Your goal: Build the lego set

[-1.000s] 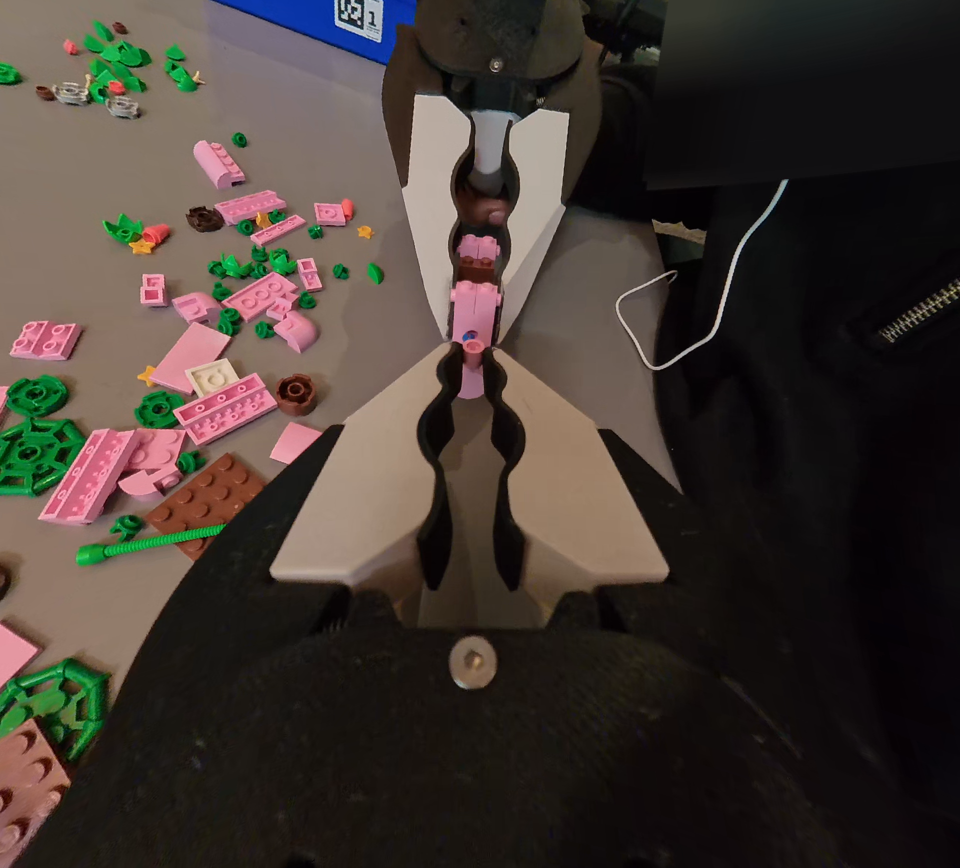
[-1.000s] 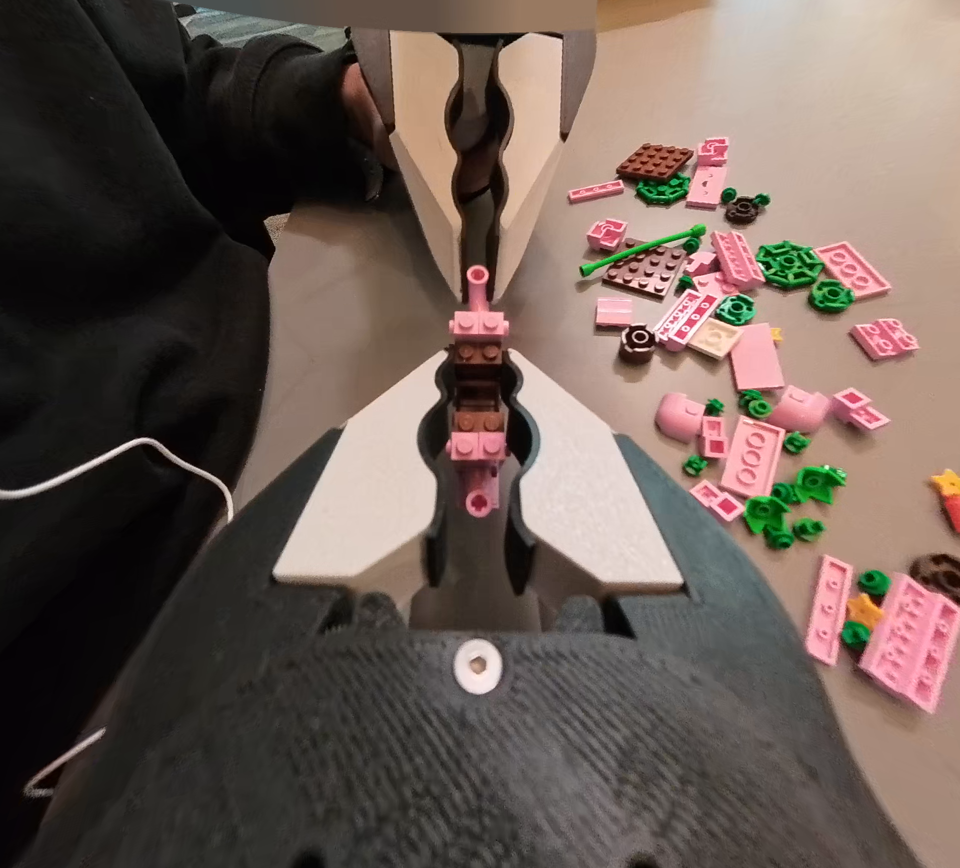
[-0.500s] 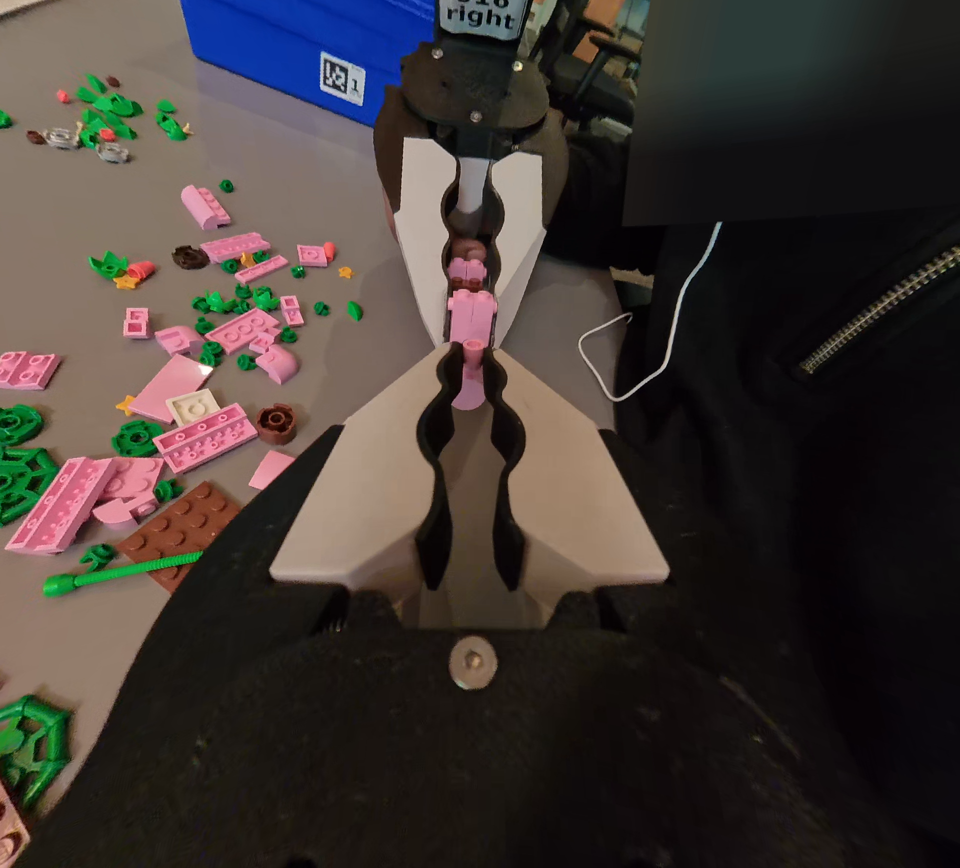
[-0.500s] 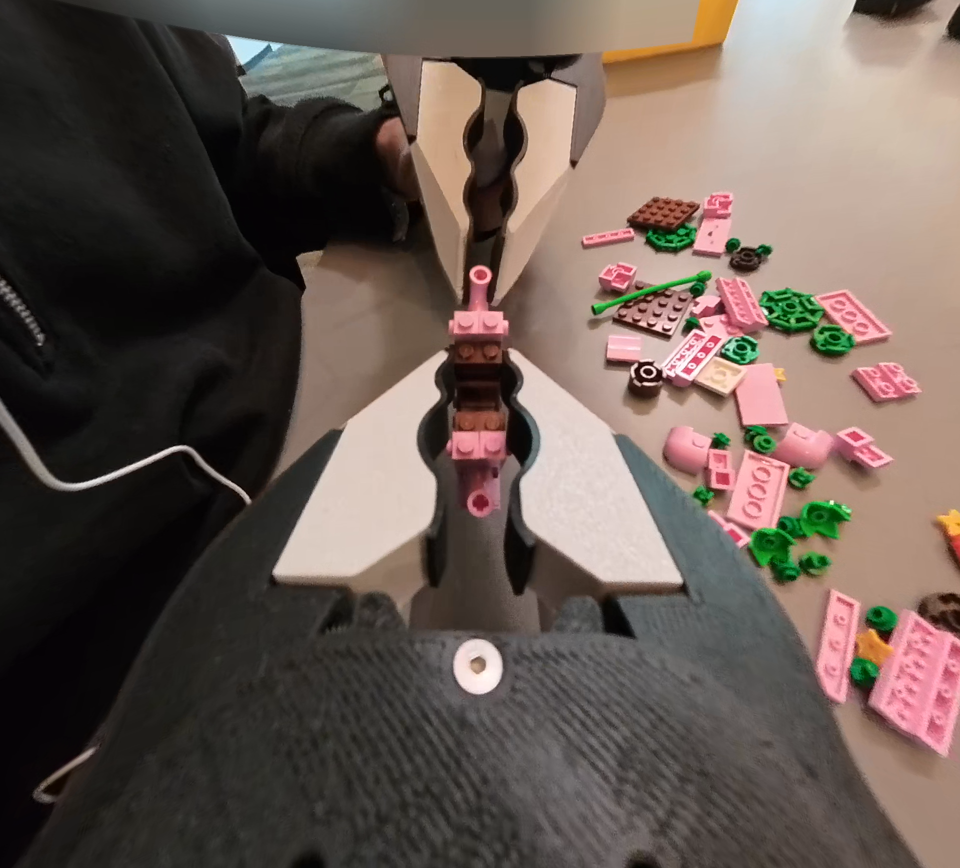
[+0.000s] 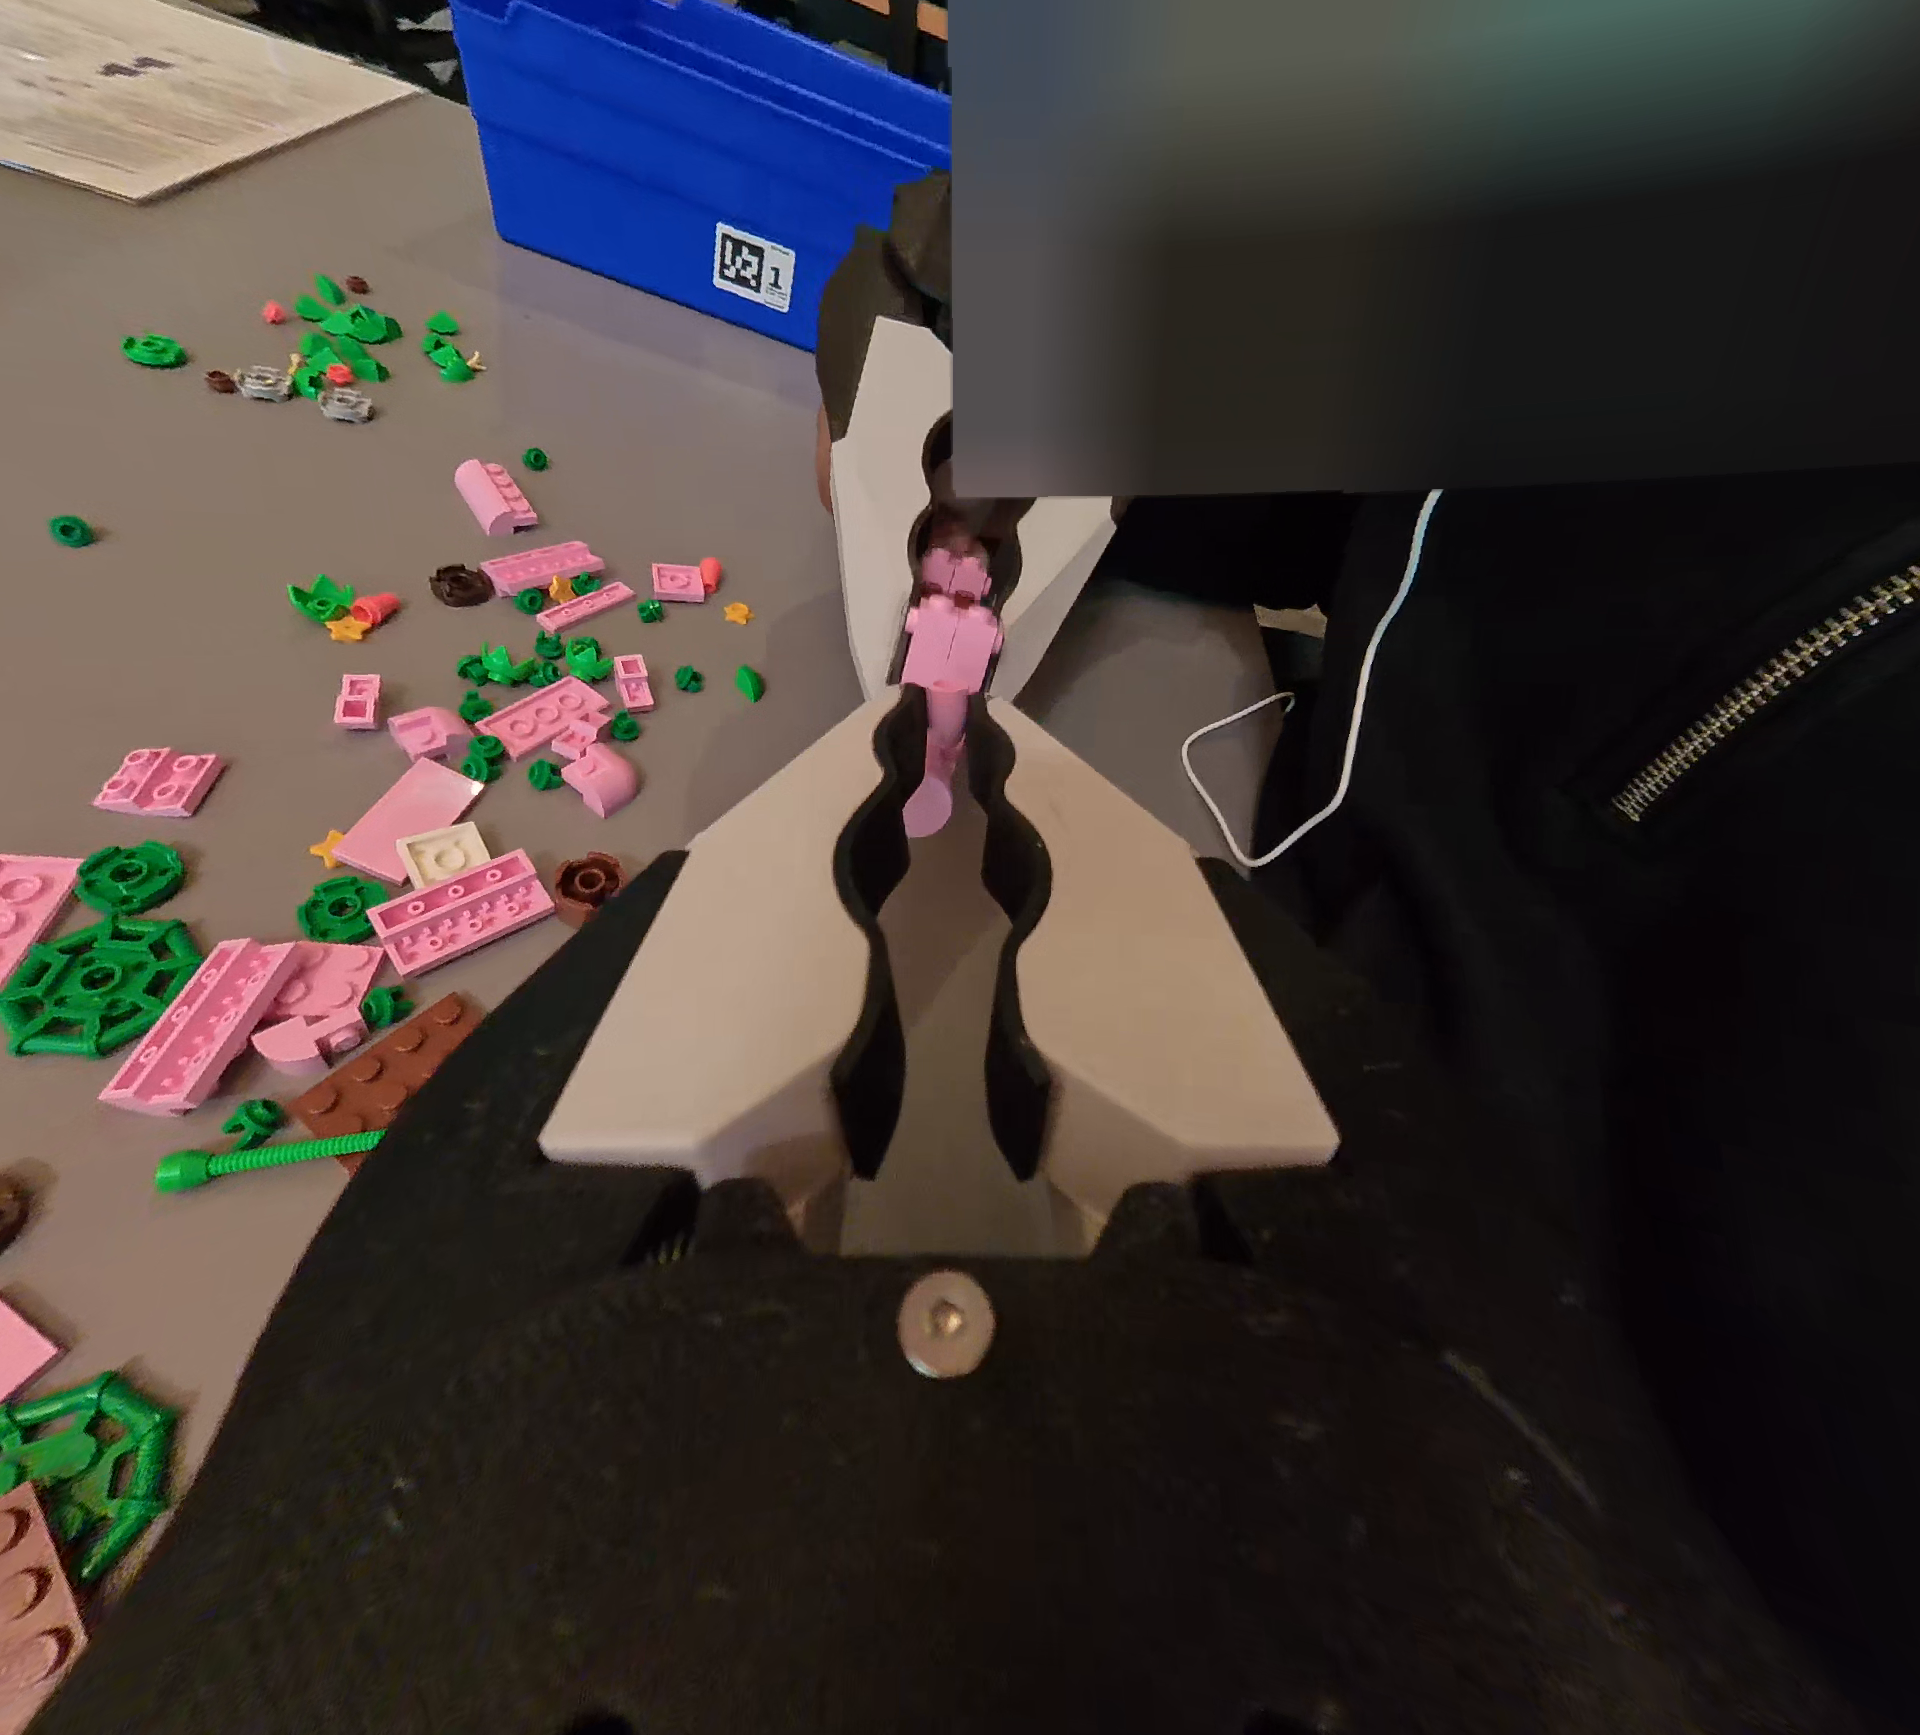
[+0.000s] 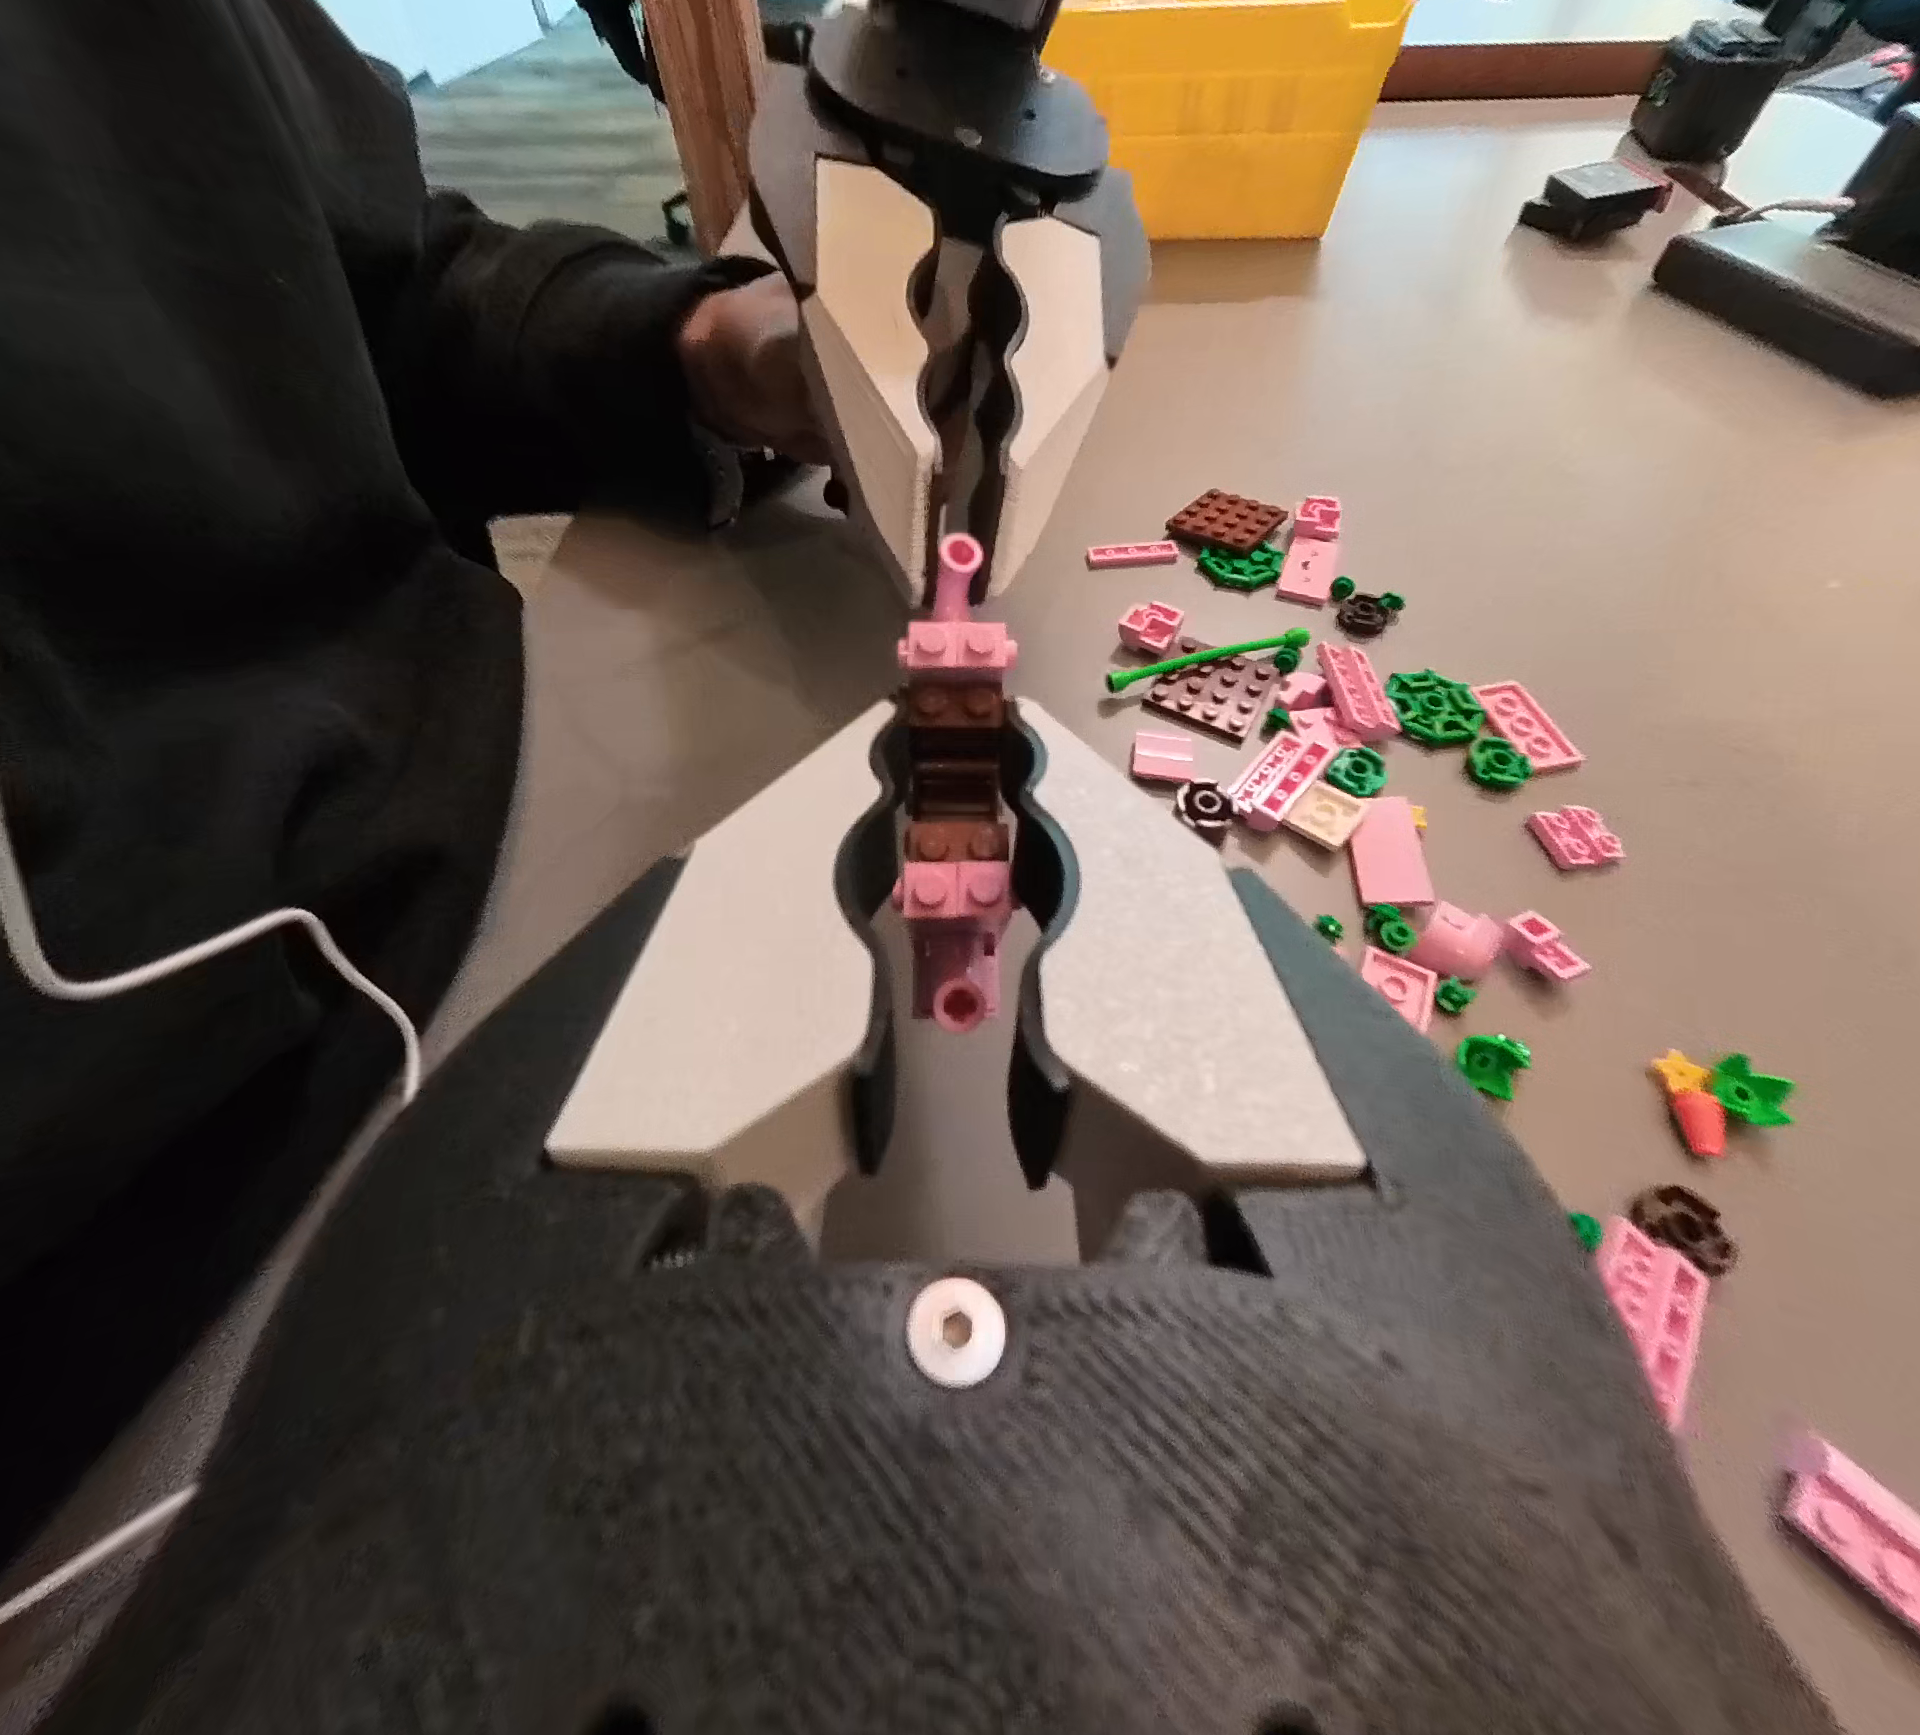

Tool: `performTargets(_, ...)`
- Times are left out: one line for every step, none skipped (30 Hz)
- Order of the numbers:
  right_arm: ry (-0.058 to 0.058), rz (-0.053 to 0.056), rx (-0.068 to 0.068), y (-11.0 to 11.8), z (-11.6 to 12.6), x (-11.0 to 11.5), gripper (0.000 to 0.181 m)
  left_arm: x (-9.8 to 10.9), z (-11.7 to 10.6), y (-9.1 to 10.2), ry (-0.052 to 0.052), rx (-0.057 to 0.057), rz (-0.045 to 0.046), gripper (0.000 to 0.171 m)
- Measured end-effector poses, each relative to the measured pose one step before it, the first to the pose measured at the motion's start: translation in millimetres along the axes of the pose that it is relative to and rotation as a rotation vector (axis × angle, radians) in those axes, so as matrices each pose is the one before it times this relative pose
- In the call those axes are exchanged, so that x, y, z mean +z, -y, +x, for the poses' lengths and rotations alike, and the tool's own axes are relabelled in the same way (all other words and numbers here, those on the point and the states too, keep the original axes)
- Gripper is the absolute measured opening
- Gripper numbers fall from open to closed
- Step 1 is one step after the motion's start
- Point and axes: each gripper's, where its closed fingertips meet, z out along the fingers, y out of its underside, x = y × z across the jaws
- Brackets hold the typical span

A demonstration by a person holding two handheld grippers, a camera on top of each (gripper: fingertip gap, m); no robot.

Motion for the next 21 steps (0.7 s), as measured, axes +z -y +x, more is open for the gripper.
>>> performTargets(-0.0101,-0.0185,-0.0201,-2.37,-0.24,1.48,0.014,0.69,-0.05,-1.38,0.0004,0.0026,-0.0087,0.006)
performTargets(-0.0083,-0.0106,-0.02,-1.14,-0.62,1.23,0.014,0.29,0.56,-0.08,-0.0029,0.0016,-0.0006,0.006)
performTargets(-0.0026,-0.0022,-0.0125,0.21,-1.16,1.02,0.014,0.04,1.12,0.87,-0.0067,-0.0015,0.00548,0.006)
performTargets(0.0013,0.0061,-0.0034,1.44,-1.17,0.45,0.014,-0.4,1.23,1.58,-0.0092,-0.0036,0.01022,0.006)
performTargets(0.0023,0.0121,0.0026,2.04,-0.7,0.03,0.014,-0.9,0.84,1.63,-0.0068,-0.0031,0.01054,0.006)
performTargets(0.0025,0.0134,0.0073,2.0,-0.07,-0.41,0.014,-1.03,0.23,1.22,-0.0044,-0.0025,0.00841,0.006)
performTargets(0.0045,0.0145,0.0115,1.78,0.33,-0.8,0.014,-0.93,0.08,1.19,-0.0048,-0.0044,0.00865,0.006)
performTargets(0.0074,0.0157,0.0141,1.98,0.1,-1.11,0.014,-0.67,0.38,1.38,-0.0081,-0.0076,0.01105,0.006)
performTargets(0.0078,0.0159,0.0152,1.95,0.02,-0.85,0.014,-0.7,0.4,1.37,-0.0082,-0.0076,0.0108,0.006)
performTargets(0.0065,0.0131,0.0139,1.53,0.04,-0.64,0.014,-0.6,0.3,0.99,-0.0064,-0.0046,0.00853,0.006)
performTargets(0.002,0.0111,0.0079,1.4,0.14,-0.63,0.014,-0.47,0.11,0.98,-0.0044,-0.0033,0.00863,0.006)
performTargets(-0.0008,0.0098,0.003,1.3,0.23,-0.41,0.014,-0.49,0.12,0.95,-0.0036,-0.0018,0.00813,0.006)
performTargets(0.0005,0.0076,0.0046,1.19,0.1,-0.27,0.014,-0.39,0.16,0.84,-0.0032,-0.0006,0.00761,0.006)
performTargets(0.0003,0.0064,0.0064,0.96,0.3,-0.29,0.014,-0.29,-0.09,0.63,-0.0013,0.0002,0.00602,0.006)
performTargets(-0.0019,0.005,0.0079,0.57,0.93,-0.49,0.014,-0.21,-0.64,0.25,0.002,0.0019,0.00396,0.006)
performTargets(-0.0058,0.0063,0.0077,0.75,1.55,-0.91,0.015,-0.32,-1.06,-0.08,0.0055,0.0024,0.00097,0.006)
performTargets(-0.0028,0.0059,0.0107,0.84,1.53,-0.98,0.015,-0.31,-1.06,-0.54,0.0058,0.0043,-0.00211,0.006)
performTargets(-0.001,0.0079,0.0118,1.09,1.35,-1.11,0.015,-0.03,-0.94,-0.3,0.0056,0.0045,-0.00108,0.006)
performTargets(0.0017,0.0049,0.0095,0.71,0.65,-0.67,0.014,0.23,-0.24,0.09,0.0024,0.0035,0.00216,0.006)
performTargets(0.0011,0.0003,0.0039,-0.13,0.11,-0.07,0.014,0.56,-0.31,-0.38,0.0031,0.0034,-0.00167,0.006)
performTargets(-0.0009,-0.0025,-0.0007,-0.56,0.03,0.36,0.015,0.36,-0.26,-0.94,0.0053,0.0078,-0.00661,0.006)
